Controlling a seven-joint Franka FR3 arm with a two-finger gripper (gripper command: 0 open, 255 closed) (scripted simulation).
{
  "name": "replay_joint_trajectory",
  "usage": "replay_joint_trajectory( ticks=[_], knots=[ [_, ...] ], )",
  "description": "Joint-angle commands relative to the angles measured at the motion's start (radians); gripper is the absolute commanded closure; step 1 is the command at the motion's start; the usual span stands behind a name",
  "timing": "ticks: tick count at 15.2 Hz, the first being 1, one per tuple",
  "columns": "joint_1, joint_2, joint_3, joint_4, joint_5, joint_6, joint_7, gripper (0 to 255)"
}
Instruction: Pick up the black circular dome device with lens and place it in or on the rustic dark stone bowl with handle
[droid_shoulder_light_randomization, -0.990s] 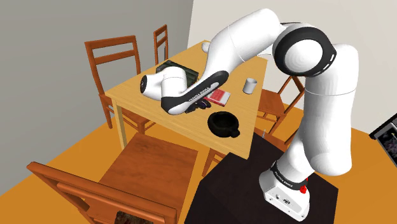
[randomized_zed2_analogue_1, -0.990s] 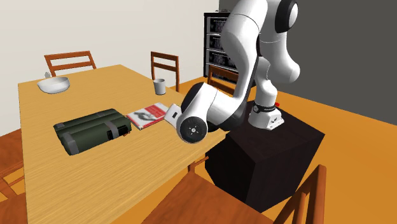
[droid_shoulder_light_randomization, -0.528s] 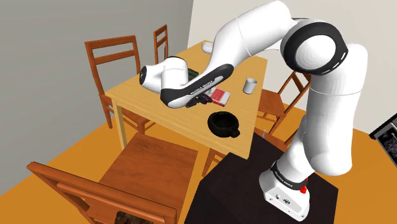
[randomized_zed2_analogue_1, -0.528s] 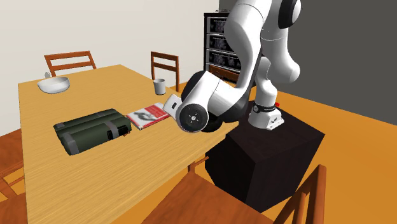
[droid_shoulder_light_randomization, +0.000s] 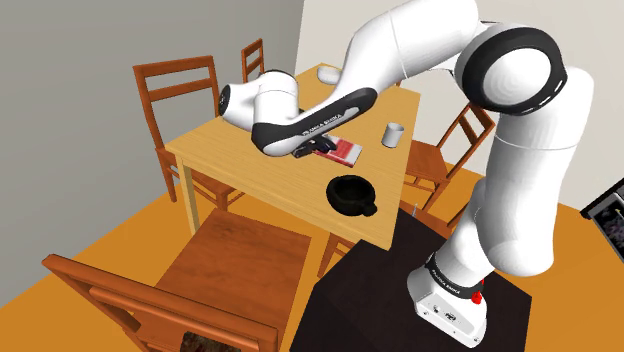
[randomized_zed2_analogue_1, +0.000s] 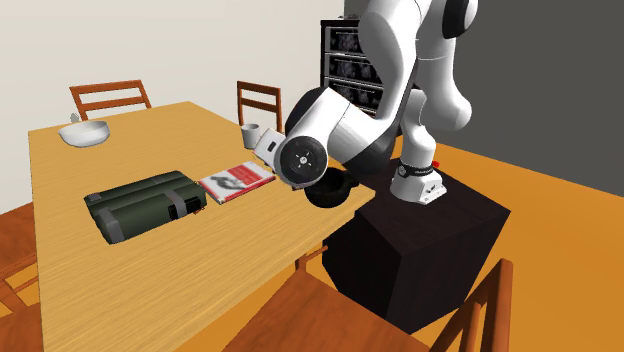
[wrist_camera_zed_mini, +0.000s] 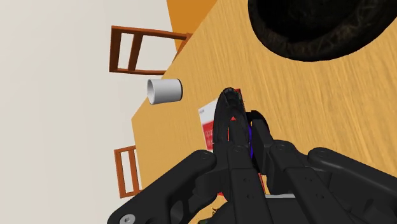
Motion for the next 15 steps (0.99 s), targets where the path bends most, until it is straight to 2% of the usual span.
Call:
replay_joint_trajectory(
  ticks=[1,2,10,14,15],
  knots=[
    [0.001,-0.015,0.0,0.005,0.0,-0.015,-0.013,255],
    [0.001,-0.017,0.001,0.006,0.0,-0.018,-0.015,255],
    [0.033,-0.296,0.045,-0.33,0.073,-0.01,0.065,255],
    [0.063,-0.455,0.075,-0.492,0.132,-0.027,0.095,255],
    [0.063,-0.447,0.074,-0.497,0.132,-0.017,0.103,255]
  ],
)
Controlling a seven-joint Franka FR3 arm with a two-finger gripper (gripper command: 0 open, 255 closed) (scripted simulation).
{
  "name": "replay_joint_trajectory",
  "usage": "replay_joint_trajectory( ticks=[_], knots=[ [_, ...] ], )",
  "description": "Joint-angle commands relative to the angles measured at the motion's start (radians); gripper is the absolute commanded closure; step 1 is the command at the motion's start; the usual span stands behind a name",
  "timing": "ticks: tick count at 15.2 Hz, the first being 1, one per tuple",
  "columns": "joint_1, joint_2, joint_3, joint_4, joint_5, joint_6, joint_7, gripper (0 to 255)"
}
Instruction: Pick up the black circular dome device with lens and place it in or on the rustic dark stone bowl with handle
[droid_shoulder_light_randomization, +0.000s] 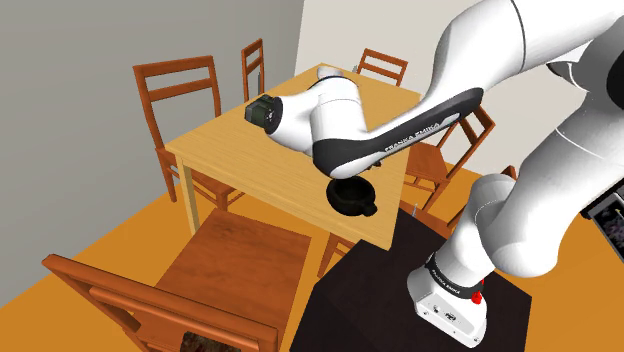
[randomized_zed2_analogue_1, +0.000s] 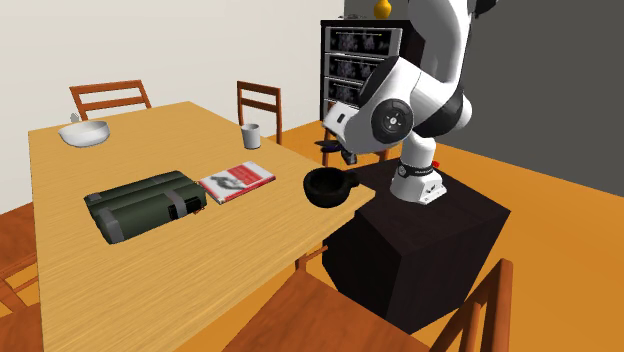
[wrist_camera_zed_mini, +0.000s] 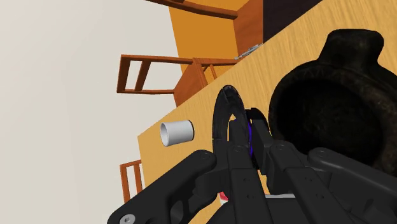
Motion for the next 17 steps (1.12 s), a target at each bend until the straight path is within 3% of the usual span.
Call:
replay_joint_trajectory(
  ticks=[1,17],
  knots=[
    [0.005,-0.008,0.004,-0.032,0.01,0.015,0.02,255],
    [-0.004,0.151,-0.004,-0.08,-0.006,0.179,0.144,255]
  ],
)
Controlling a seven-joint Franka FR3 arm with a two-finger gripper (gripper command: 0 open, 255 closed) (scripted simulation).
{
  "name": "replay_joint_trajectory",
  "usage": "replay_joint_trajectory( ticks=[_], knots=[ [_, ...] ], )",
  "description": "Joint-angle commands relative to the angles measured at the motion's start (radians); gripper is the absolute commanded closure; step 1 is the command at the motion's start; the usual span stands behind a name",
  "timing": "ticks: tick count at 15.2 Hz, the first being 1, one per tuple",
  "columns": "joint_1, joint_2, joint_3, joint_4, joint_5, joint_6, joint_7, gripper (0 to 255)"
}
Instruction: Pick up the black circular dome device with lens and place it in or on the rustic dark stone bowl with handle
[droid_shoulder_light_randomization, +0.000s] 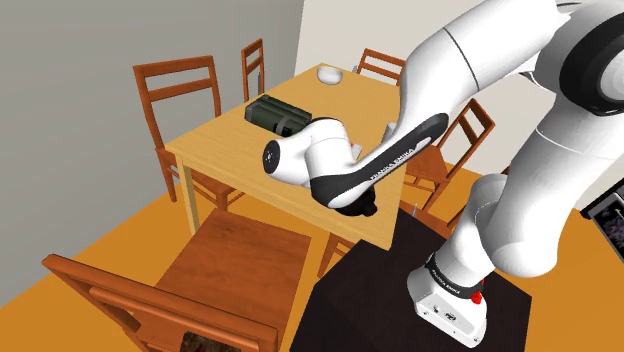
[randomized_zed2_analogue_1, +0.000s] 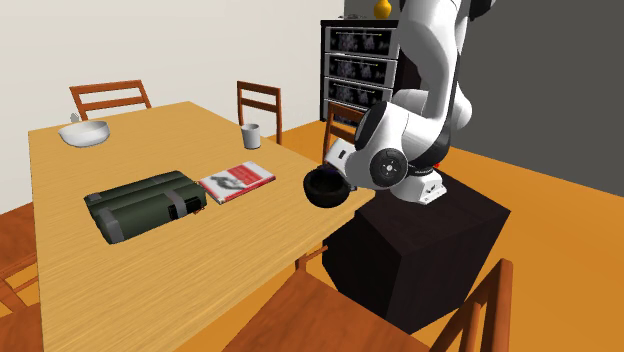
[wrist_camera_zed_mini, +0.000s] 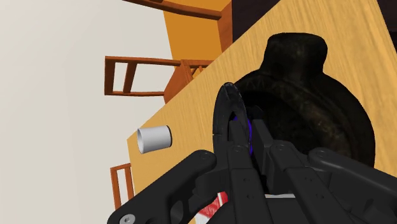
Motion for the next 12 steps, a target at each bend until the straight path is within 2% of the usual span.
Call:
replay_joint_trajectory(
  ticks=[1,8,9,12],
  knots=[
    [-0.002,0.009,-0.002,-0.009,-0.003,0.016,0.01,255],
    [-0.002,0.009,-0.002,-0.009,-0.003,0.016,0.01,255],
    [-0.002,0.009,-0.002,-0.009,-0.003,0.016,0.01,0],
    [-0.002,0.009,-0.002,-0.009,-0.003,0.016,0.01,0]
  ],
)
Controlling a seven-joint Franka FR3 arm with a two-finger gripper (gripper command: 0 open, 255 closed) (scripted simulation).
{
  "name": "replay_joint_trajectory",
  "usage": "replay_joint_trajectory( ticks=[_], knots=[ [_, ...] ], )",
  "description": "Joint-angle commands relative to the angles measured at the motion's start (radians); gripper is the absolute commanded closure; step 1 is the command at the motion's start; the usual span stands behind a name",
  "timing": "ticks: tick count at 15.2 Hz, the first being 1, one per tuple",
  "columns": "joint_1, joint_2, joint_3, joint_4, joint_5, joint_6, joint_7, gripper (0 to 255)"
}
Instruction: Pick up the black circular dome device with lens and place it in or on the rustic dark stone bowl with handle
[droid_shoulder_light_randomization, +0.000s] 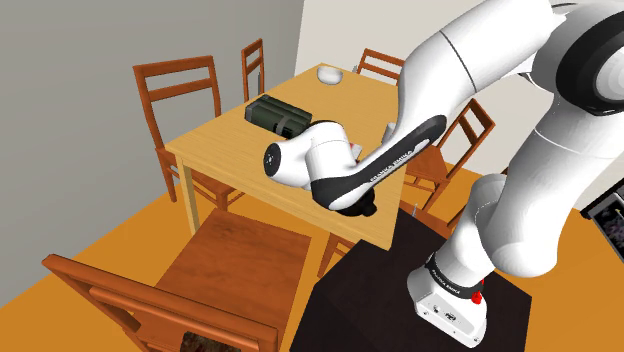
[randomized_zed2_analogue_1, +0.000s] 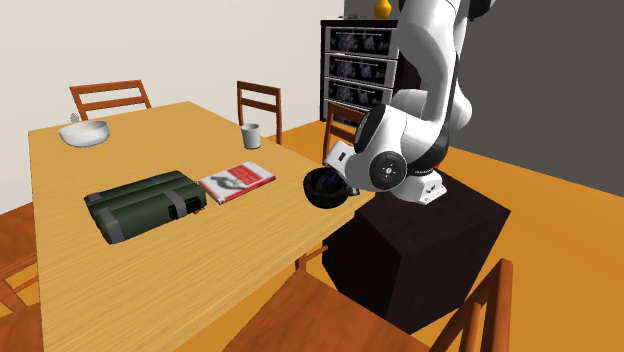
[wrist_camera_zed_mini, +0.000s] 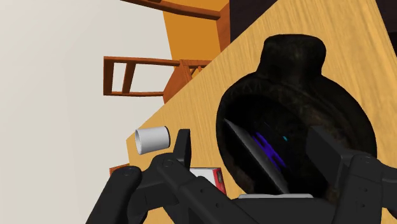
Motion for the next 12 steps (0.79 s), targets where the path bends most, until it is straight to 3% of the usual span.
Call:
replay_joint_trajectory(
  ticks=[1,6,12],
  knots=[
    [0.0,0.0,0.0,0.0,0.0,0.0,0.0,0],
    [0.038,0.036,0.033,0.126,0.048,-0.104,-0.009,0],
    [0.038,0.036,0.033,0.126,0.048,-0.104,-0.009,0]
  ],
)
